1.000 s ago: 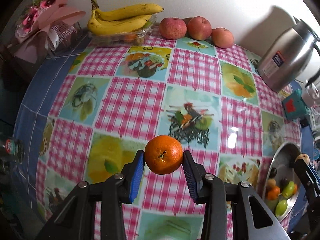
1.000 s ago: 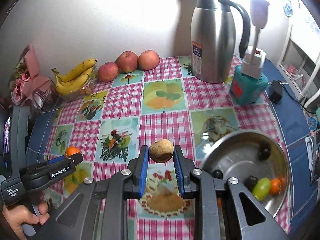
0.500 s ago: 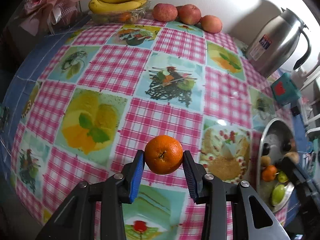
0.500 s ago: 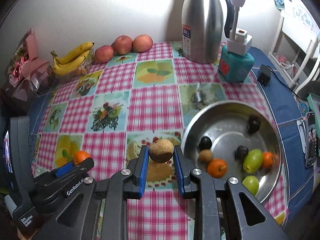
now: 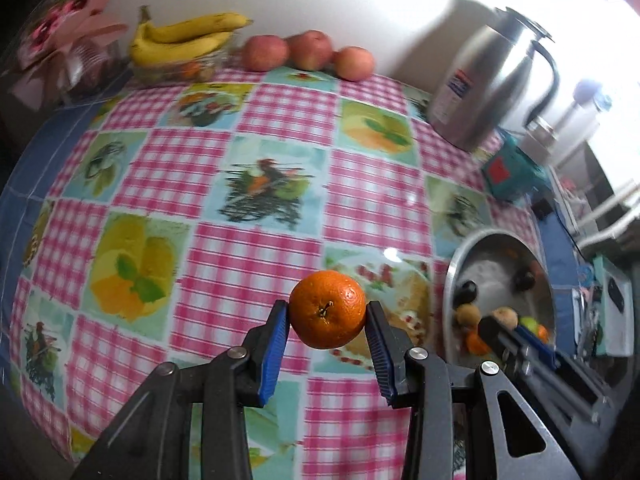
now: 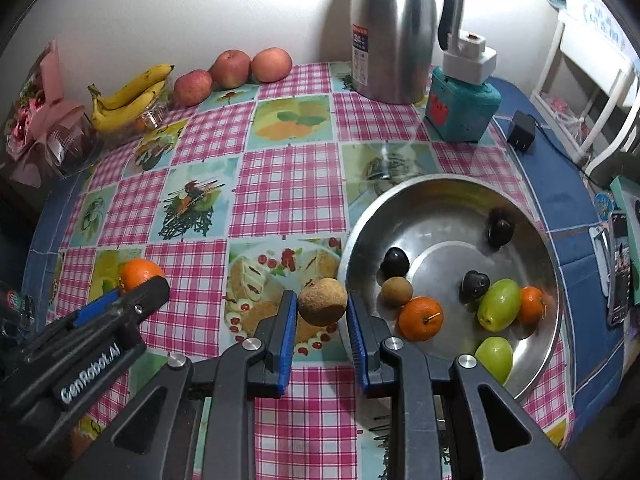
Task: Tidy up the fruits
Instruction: 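Carry the orange and the brown kiwi over the steel basin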
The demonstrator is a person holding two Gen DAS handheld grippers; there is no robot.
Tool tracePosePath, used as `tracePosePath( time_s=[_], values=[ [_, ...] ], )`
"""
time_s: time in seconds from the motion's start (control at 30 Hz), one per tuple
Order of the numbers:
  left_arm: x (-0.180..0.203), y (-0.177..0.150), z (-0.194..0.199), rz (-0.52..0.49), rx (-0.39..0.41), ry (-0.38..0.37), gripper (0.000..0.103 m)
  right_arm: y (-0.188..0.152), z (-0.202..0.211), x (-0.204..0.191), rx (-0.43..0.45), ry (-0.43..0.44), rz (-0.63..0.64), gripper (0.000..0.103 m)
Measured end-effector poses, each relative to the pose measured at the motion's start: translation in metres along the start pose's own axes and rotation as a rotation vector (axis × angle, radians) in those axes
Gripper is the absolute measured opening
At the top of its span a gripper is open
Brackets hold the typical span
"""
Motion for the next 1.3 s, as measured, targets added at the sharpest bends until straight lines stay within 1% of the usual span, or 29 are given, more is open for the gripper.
tracePosePath(
  time_s=[0.2,0.37,0.47,0.53,0.63,0.9,1.03,1.2,1.3],
  values=[
    [0.044,-0.011,0.0,-0.111,-0.017,-0.045,0.041,-0.004,0.004,0.06,-0.011,-0.069,-0.146,0.026],
    [0.078,-0.024,-0.001,-0.204,-0.03,-0.076,0.041,-0.005,0.014,0.093,0.005,-0.105,-0.204,0.026],
    [0.097,-0.034,-0.002,-0.25,-0.042,-0.112,0.041,-0.005,0.023,0.106,0.026,-0.121,-0.223,0.026],
    [0.108,-0.04,-0.004,-0.284,-0.046,-0.122,0.041,-0.005,0.029,0.109,0.039,-0.126,-0.225,0.026],
    [0.116,-0.046,-0.007,-0.322,-0.047,-0.11,0.041,-0.003,0.036,0.109,0.055,-0.127,-0.218,0.026],
    [0.125,-0.053,-0.016,-0.363,-0.057,-0.104,0.041,-0.002,0.041,0.106,0.069,-0.11,-0.209,0.026],
    [0.124,-0.055,-0.025,-0.364,-0.072,-0.095,0.041,-0.005,0.028,0.107,0.034,-0.104,-0.214,0.026],
    [0.126,-0.06,-0.033,-0.375,-0.086,-0.092,0.041,-0.015,0.0,0.109,-0.06,-0.107,-0.218,0.026],
    [0.126,-0.061,-0.036,-0.384,-0.088,-0.086,0.041,-0.02,-0.01,0.11,-0.093,-0.102,-0.224,0.027]
  ],
)
Point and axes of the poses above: each gripper's, at about its wrist camera, not at the fingertips, and z roughly against the way its jaws point, x to its right, y to its top, the point moved 5 cm from there along -z, roughly the way its jaws point, and after that the axes turned 3 degrees about z, right-handed, at the moved point
